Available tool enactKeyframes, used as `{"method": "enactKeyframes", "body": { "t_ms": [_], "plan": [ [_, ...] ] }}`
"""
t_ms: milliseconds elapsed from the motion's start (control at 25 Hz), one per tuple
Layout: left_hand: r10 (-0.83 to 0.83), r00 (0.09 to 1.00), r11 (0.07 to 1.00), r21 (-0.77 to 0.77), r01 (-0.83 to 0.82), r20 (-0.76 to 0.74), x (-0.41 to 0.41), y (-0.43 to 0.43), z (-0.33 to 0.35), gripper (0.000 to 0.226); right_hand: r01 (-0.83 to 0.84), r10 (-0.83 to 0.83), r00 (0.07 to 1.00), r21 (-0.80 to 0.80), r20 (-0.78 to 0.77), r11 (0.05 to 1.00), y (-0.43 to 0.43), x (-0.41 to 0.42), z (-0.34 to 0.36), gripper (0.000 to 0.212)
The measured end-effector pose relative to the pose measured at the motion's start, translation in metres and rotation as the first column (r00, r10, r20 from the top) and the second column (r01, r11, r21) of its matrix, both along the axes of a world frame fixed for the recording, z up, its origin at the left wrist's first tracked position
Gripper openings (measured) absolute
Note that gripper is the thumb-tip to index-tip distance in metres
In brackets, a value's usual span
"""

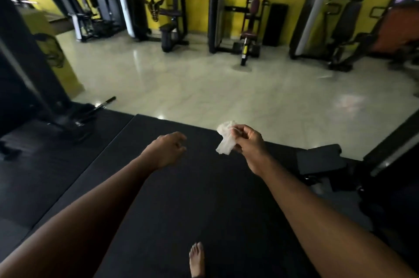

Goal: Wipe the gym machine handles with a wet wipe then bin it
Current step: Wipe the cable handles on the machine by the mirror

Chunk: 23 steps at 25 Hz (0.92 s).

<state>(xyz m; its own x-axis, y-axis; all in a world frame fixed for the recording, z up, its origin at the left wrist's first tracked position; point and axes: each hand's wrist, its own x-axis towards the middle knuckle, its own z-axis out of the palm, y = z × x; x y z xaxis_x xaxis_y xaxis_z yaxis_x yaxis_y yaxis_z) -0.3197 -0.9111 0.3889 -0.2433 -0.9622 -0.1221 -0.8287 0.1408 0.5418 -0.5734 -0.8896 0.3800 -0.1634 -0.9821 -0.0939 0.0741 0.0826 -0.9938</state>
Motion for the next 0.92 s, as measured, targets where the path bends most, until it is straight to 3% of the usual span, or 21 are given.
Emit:
{"method": "enactKeyframes", "body": {
  "t_ms": [160,400,640,800,920],
  "plan": [
    [-0.081,0.997,0.997,0.012,0.082,-0.018,-0.06,-0.152,0.001,0.037,0.06,-0.06,0.998,0.004,0.003,0.998,-0.128,-0.051,0.002,0.017],
    [-0.184,0.982,0.983,-0.01,0.184,-0.031,-0.139,-0.359,0.027,0.03,0.185,-0.184,0.957,-0.016,-0.223,0.983,-0.317,-0.112,0.019,0.029],
    [-0.263,0.964,0.963,-0.057,0.264,0.024,-0.218,-0.587,0.018,0.031,0.21,-0.208,0.965,-0.005,-0.16,0.978,-0.538,-0.193,0.011,0.048],
    [-0.226,0.974,0.973,-0.034,0.227,0.026,-0.265,-0.734,0.026,0.032,0.172,-0.172,0.985,0.023,-0.028,0.985,-0.693,-0.245,0.011,0.027],
    [-0.203,0.979,0.978,-0.04,0.203,0.011,-0.298,-0.848,0.038,0.031,0.144,-0.144,0.989,-0.008,-0.042,0.99,-0.817,-0.28,0.021,0.033]
  ]
}}
